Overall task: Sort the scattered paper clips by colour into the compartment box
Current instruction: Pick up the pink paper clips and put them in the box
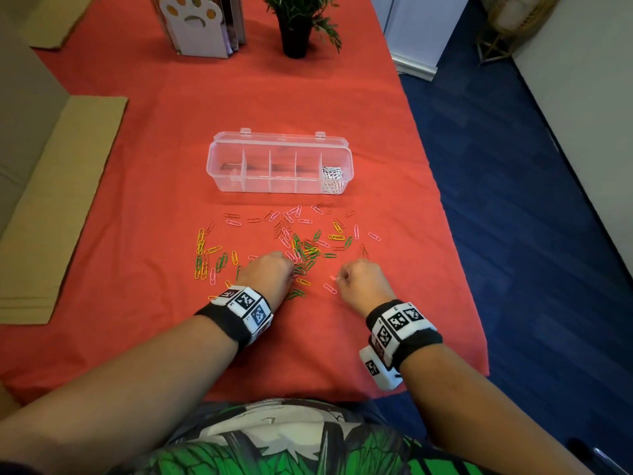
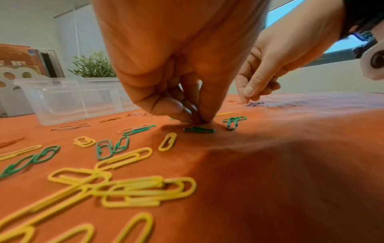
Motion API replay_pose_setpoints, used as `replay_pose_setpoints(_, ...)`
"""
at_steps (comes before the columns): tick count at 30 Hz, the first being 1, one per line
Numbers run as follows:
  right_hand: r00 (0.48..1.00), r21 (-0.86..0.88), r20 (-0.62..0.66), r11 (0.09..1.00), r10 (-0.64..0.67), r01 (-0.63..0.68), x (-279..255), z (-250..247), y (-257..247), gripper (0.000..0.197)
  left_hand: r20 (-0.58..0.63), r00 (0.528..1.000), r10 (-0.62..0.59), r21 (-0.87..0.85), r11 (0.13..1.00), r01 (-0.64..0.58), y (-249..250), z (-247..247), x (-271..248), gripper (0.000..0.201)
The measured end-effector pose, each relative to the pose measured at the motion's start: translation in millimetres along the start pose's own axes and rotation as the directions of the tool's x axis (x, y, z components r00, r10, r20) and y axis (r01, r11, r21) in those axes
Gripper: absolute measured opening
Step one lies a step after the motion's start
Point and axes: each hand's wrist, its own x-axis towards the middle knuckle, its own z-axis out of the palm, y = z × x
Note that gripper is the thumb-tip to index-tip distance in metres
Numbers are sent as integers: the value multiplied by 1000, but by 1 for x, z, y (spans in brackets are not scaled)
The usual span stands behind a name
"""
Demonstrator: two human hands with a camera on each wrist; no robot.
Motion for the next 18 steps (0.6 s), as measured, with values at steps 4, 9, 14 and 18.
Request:
replay_pose_setpoints(4, 998, -29, -32, 998, -52, 51, -6, 6, -12, 23, -2, 1000, -27, -51, 998, 27, 2, -1, 0, 21)
replay_pose_setpoints(9, 983, -148, -32, 974, -178, 172, -12, 16, -30, 29, 1, 990, -141, -307, 942, 135, -3, 0, 1, 29)
replay_pose_setpoints(14, 983, -199, -34, 965, -182, 171, -21, 15, -32, 31, 120, 946, -302, -622, 720, 309, -5, -4, 2, 13)
replay_pose_setpoints(18, 999, 118, 42, 993, 9, -13, -9, 3, -20, 23, 233, 915, -329, -806, 461, 370, 1, -14, 2, 24)
